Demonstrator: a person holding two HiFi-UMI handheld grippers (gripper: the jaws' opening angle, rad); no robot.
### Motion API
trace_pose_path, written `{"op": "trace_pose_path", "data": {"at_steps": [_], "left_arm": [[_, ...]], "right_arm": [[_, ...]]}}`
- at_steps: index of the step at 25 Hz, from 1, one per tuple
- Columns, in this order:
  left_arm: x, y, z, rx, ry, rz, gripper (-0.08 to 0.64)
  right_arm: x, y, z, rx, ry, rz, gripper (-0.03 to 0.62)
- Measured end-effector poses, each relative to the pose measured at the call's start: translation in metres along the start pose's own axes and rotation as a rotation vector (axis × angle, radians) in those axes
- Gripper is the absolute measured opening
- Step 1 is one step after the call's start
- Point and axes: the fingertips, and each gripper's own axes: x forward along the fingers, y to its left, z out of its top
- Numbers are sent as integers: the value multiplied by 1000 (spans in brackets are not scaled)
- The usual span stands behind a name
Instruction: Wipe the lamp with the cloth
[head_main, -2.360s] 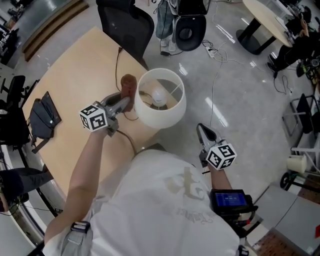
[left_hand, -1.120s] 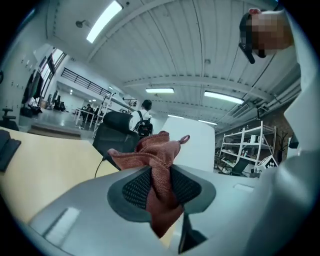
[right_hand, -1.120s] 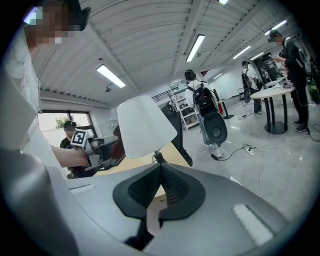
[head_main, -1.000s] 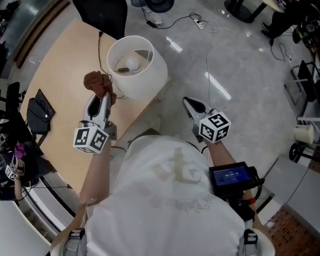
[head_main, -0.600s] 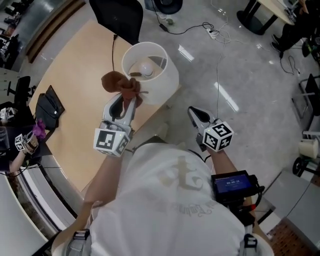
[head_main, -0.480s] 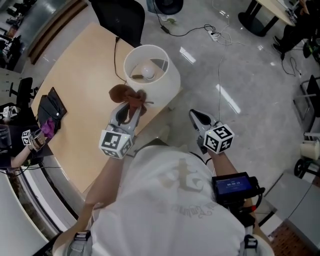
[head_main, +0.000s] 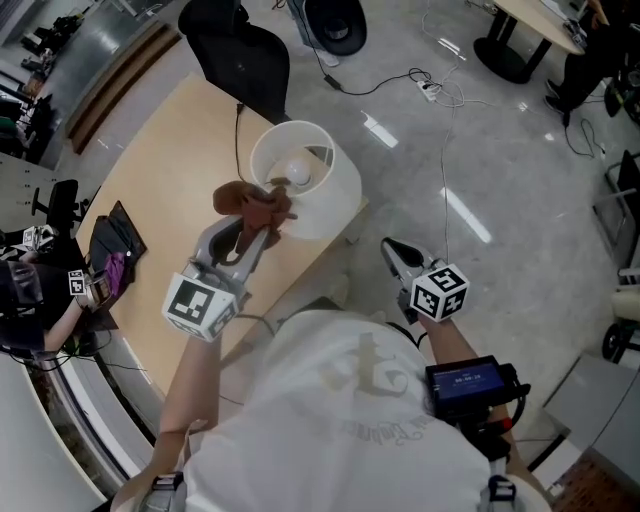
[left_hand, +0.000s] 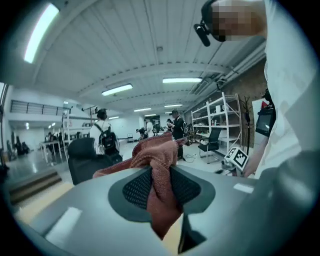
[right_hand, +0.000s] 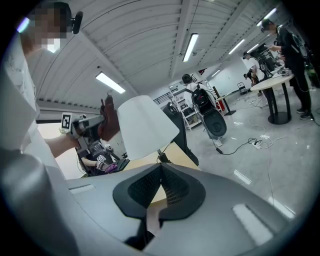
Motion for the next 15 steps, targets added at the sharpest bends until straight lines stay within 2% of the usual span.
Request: {"op": "trace_pose_path", "data": {"at_steps": [3,5,7,9,11,13,15], "left_arm": [[18,14,60,191,29,-11,109],[41,18,70,281,137,-74,107],[67,18,56,316,320,-161,107],[91,16,33,321,512,-248,109],[112,17,16,316,666,-308,109],[129,23,8,337,754,-309,109],[138,21,3,369,792,-314,109]], "right_arm": [[-1,0,-1,15,-9,-2,14],[0,1,-1,21,-20,-1,14],[-2,0,-1,26,-34,-3,14],[-8,-4,-1,35,-50,-13,14],[-12,-7,-1,45,-63,-23,14],[-15,-9,-1,51,-73,-32,14],[-20,-10,-3,57,-81,-41,14]]}}
